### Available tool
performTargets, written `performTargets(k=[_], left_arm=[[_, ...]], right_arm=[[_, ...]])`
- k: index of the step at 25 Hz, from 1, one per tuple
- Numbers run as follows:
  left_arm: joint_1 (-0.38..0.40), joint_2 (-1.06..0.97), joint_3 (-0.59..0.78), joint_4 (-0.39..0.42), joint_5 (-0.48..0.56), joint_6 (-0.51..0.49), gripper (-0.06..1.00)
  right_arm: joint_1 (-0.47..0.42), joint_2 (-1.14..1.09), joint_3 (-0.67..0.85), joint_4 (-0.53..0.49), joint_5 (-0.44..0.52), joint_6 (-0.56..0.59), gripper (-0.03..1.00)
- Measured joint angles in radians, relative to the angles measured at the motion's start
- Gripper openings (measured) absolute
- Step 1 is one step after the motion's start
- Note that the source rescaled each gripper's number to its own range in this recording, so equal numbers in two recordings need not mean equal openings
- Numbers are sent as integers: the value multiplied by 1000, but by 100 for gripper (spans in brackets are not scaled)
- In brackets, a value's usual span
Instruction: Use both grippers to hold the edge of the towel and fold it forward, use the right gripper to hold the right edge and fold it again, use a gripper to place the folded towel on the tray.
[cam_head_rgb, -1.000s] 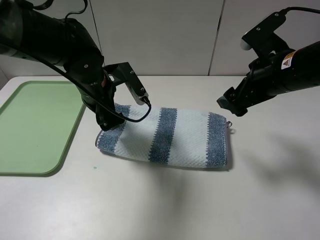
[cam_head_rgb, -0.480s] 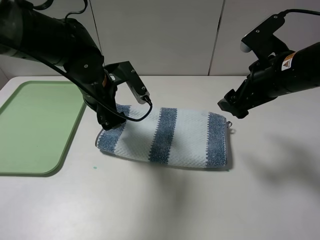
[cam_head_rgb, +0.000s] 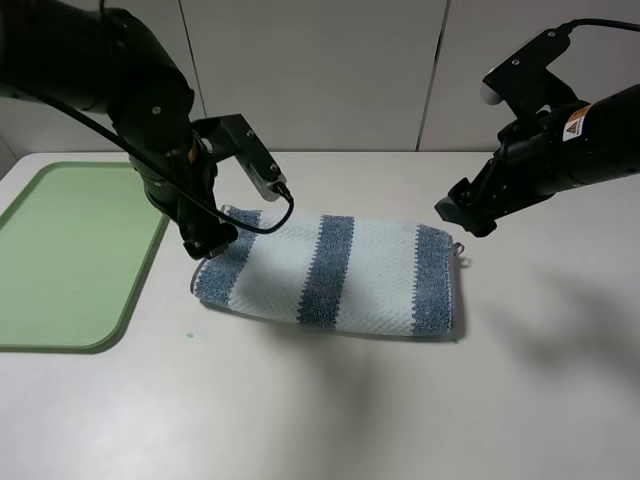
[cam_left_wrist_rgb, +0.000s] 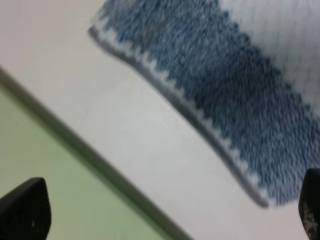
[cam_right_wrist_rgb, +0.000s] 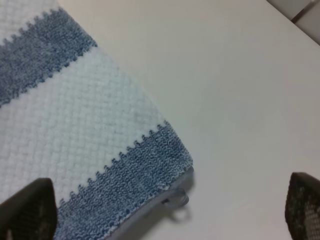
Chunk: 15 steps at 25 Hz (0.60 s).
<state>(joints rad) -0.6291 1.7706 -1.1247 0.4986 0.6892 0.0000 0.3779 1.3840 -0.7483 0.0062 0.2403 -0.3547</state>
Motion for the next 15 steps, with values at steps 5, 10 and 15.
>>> performTargets(k=[5, 10, 15], left_arm=[[0, -146, 0, -146, 61, -7, 100], [0, -302, 0, -237, 118, -13, 100], [0, -487, 49, -244, 111, -60, 100]], right_arm=[[0, 0, 0, 0, 0, 0, 100], [0, 0, 0, 0, 0, 0, 100], [0, 0, 0, 0, 0, 0, 100]])
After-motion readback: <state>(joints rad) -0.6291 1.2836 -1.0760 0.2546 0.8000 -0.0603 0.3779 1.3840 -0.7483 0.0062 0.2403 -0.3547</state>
